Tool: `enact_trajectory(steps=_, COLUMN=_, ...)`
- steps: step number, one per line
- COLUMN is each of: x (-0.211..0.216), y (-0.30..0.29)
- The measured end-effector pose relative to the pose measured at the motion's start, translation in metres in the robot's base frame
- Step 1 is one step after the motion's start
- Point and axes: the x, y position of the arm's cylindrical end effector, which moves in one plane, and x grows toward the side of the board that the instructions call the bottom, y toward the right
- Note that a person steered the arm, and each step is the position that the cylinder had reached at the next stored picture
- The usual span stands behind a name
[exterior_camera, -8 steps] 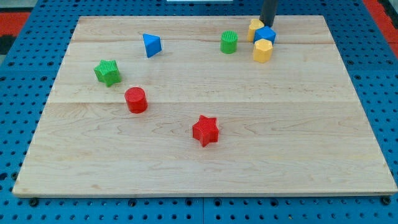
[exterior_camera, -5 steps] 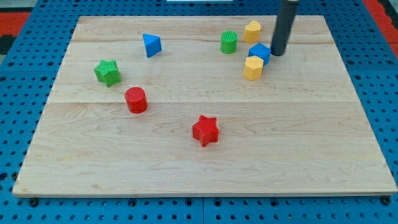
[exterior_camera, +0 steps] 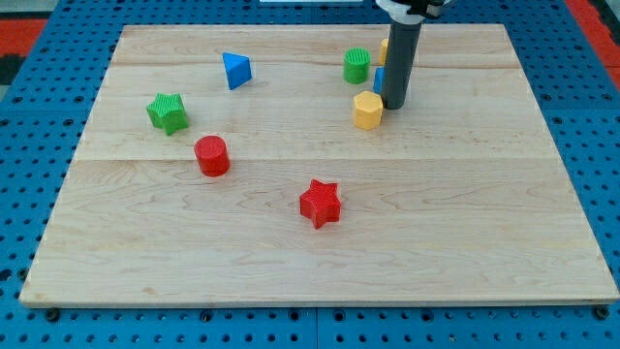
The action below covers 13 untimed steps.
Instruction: Slide the yellow hexagon to the center
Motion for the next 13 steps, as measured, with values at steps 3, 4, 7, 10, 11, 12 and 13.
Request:
enact_trajectory(steps=3, x=-0.014, y=-0.103)
enact_trajectory(steps=4, x=-0.014, y=-0.143)
enact_trajectory(steps=7, x=-0.002, y=-0.061)
enact_trajectory(steps=10, x=0.05, y=-0.02)
enact_trajectory(steps=11, x=0.054, y=-0.049)
enact_trajectory(steps=12, x=0.057, y=-0.064)
enact_trajectory(steps=13, x=0.076, y=-0.064)
